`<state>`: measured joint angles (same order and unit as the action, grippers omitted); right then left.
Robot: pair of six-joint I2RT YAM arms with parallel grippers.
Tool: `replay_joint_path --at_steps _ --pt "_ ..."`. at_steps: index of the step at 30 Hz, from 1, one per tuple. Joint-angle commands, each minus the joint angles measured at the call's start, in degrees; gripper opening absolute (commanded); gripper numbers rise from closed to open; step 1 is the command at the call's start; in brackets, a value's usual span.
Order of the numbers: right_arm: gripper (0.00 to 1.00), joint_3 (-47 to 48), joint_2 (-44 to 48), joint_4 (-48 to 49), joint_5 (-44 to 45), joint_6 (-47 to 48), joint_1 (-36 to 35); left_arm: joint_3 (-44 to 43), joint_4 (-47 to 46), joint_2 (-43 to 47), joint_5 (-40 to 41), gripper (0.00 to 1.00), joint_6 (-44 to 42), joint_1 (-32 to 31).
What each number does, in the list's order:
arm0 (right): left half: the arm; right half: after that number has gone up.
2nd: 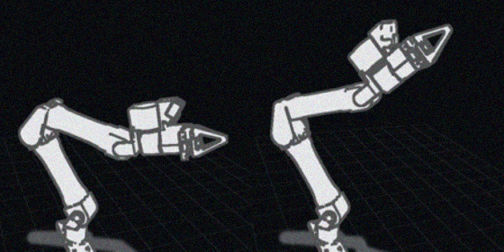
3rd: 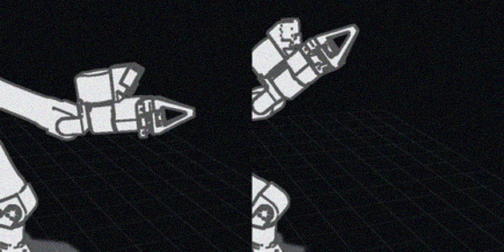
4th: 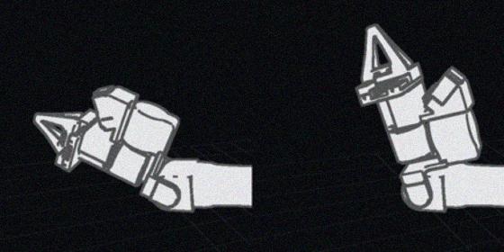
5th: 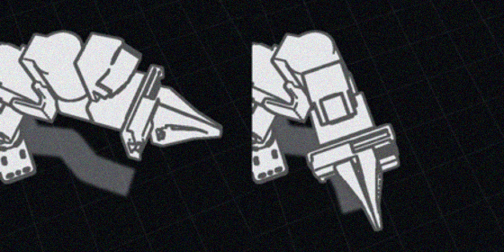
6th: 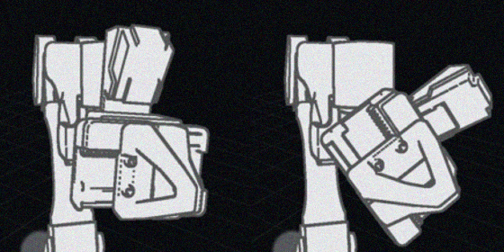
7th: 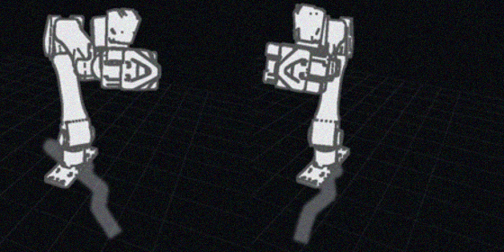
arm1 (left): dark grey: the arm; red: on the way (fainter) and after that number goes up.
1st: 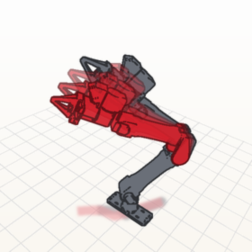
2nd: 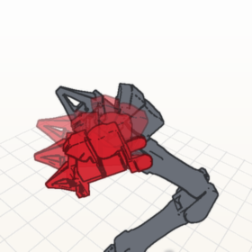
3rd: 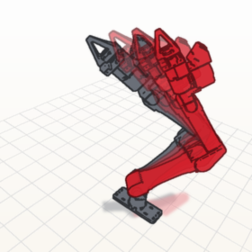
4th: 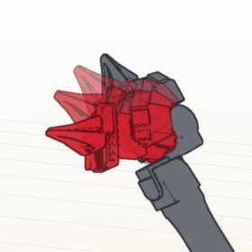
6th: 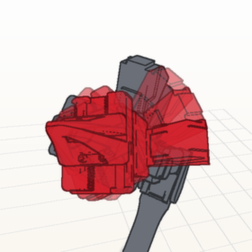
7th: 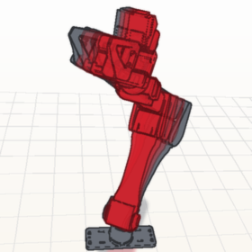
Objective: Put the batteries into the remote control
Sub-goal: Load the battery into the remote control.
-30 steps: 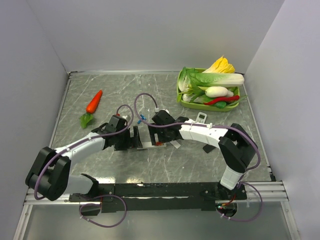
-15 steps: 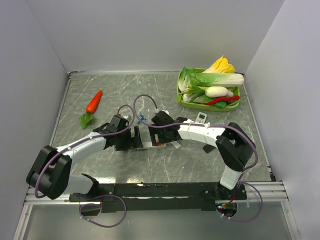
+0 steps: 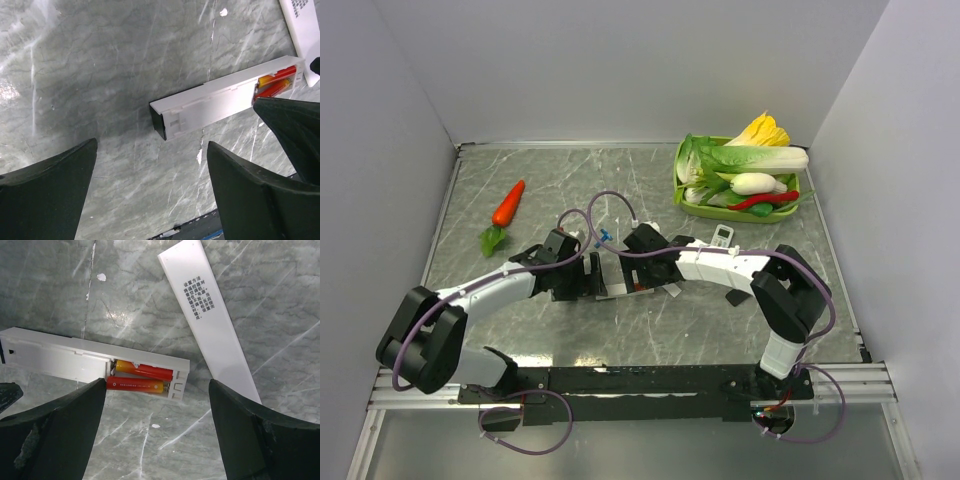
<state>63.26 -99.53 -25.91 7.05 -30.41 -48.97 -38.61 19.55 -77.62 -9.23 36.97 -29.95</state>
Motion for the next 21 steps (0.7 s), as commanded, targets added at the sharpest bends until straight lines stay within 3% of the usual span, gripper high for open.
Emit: replay_joint_path --at_steps 1,7,17,21 --pt "0.90 -0.5 0.8 0.7 0.2 -0.5 0.3 -2.6 -1.1 -0.5 0.2 0.93 0.8 -0.5" --pt "0.90 -0.3 2.4 1.7 -1.1 -0.5 0.6 -3.2 -1.5 -1.5 -0.8 0.82 1.2 -0.8" --pt "0.90 -1.0 2.0 2.8 -2.6 -0.9 1.0 -3.8 -2.0 -4.0 -1.6 0.50 1.2 -1.6" --pt "0.90 -1.8 2.1 3.4 -3.5 -1.2 1.3 -3.8 -2.2 -4.7 -1.5 0.43 1.4 -1.7"
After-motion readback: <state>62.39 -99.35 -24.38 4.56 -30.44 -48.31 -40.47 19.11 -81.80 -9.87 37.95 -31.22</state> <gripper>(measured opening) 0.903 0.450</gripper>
